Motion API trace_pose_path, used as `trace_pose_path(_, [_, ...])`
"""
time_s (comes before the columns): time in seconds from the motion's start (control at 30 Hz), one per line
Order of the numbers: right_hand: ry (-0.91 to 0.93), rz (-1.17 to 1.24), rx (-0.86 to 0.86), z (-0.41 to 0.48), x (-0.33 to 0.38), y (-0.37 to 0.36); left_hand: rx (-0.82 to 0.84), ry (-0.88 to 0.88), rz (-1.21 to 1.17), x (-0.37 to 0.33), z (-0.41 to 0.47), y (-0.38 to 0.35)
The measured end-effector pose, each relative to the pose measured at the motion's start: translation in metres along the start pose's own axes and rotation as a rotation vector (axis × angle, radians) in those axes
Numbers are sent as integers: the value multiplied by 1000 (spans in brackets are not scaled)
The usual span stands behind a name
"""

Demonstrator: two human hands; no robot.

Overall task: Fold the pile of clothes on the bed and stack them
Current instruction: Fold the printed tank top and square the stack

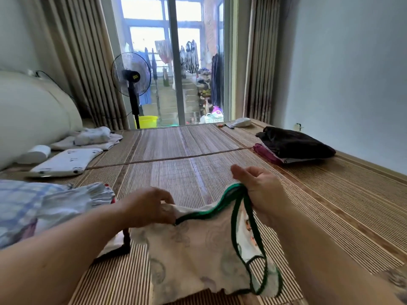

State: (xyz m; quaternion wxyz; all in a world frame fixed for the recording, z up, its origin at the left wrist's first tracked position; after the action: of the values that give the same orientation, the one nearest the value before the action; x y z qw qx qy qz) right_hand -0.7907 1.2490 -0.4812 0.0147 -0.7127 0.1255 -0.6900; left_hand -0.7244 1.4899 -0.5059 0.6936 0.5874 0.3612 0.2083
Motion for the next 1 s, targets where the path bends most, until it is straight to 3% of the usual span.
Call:
trace_pose_path(0.1, [-44, -98, 9, 0, -8, -10, 161, 52, 32, 2, -12, -12])
trace_pose_path(0.3, [17, -459, 43, -3, -26, -39, -3, -156, -651, -91, 6, -17])
trace_pose_path(0.4, [9, -449, -26, -4, -28, -31, -68, -47, -589, -103, 19, -25])
trace_pose_path(0.5, [-68, -350, 60, -4, -34, -21, -181, 89, -660, -84, 20, -16])
trace_pose_path(0.63, [-92, -840, 170, -11, -63, -27, -374, 137, -883, -67, 14, 19])
trace_pose_path(0.7, [3, -1198, 41, -9, -70, -26, -429, 154, -884, -58, 10, 38])
trace_pose_path(0.77, [39, -1314, -92, -5, -69, -20, -470, 178, -854, -49, 3, 58])
trace_pose_path(0.83, [-39, -1120, -158, 1, -60, -5, -488, 189, -783, -39, -9, 78])
trace_pose_path(0.87, [-108, -902, -162, 3, -56, 3, -474, 186, -734, -34, -15, 86])
trace_pose_path(0.93, [-276, -443, -102, 2, -53, 7, -430, 185, -644, -26, -28, 100])
trace_pose_path(1.0, [-438, -254, 29, -5, -58, -4, -388, 202, -583, -19, -42, 111])
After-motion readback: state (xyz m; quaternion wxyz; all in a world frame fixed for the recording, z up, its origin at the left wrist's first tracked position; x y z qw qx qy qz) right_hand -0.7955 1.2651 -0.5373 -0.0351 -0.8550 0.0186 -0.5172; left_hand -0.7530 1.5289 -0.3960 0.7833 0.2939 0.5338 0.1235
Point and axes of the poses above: each hand's wrist, its own z-axis towards the middle knuckle, its own y-axis out of the back of the hand, x = y × z, the point moved 8 cm from there along z, towards the middle knuckle, and after that the axes turned 15 degrees about -y, right-handed, at the moved point
